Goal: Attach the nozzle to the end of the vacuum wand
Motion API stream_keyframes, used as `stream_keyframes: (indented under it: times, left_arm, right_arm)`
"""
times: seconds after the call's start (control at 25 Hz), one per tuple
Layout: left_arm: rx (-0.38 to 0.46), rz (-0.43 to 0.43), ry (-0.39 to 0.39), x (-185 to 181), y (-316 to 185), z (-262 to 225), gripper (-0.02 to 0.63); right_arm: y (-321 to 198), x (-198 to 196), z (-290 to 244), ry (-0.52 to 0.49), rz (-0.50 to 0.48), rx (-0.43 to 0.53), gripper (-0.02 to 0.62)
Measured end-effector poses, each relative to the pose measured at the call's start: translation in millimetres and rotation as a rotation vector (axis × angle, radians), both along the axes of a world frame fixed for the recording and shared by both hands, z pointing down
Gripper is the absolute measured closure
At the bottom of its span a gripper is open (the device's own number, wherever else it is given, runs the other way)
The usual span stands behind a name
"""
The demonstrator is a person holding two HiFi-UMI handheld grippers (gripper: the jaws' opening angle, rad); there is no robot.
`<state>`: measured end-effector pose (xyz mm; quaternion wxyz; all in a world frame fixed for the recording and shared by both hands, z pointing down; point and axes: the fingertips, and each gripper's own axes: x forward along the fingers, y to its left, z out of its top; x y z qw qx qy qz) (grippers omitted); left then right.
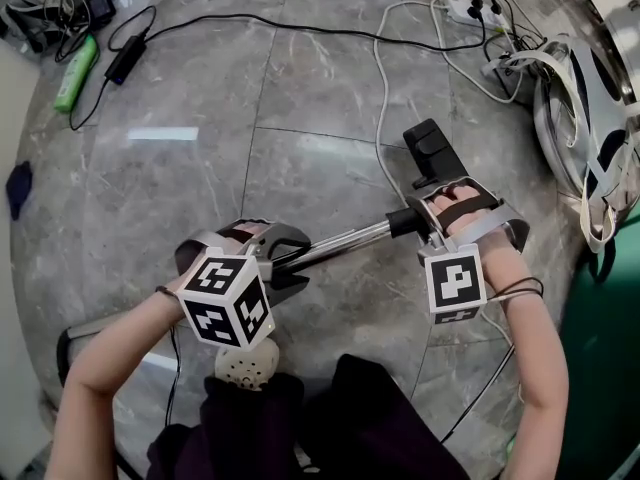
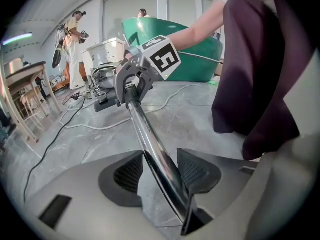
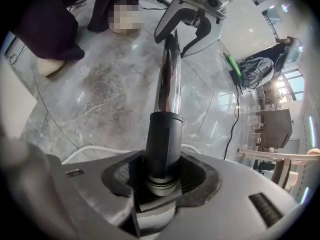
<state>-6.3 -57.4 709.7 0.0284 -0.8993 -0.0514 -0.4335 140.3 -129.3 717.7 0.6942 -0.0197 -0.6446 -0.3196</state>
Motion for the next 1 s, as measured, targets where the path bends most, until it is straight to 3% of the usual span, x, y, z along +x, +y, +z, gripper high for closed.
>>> stream_keyframes:
  times: [0.16, 0.28, 0.48, 0.76, 1.0]
  left_arm:
    - [0.023, -0.044, 0.030, -2, 0, 0, 0.394]
    - [0.081, -0.023, 0.038, -3, 0, -3, 0.400]
    - [0.092, 0.038, 0.053, -1, 6, -9, 0.399]
    - [0.118, -0.017, 0.057, -1, -5, -12, 0.400]
    - [0.078, -0.101, 0.072, 6, -8, -10, 0.405]
  right_arm:
    - [4, -5, 2, -0.111, 0.038, -0.030, 0.400]
    - [6, -7, 2, -0.180, 0.052, -0.119, 0.401]
    - [9, -9, 5, -0.105, -0.043, -0.205, 0.400]
    - [-2, -20, 2, -0.087, -0.048, -0.099, 0.402]
    - [-2, -24, 2, -0.013, -0.018, 0.031, 0.400]
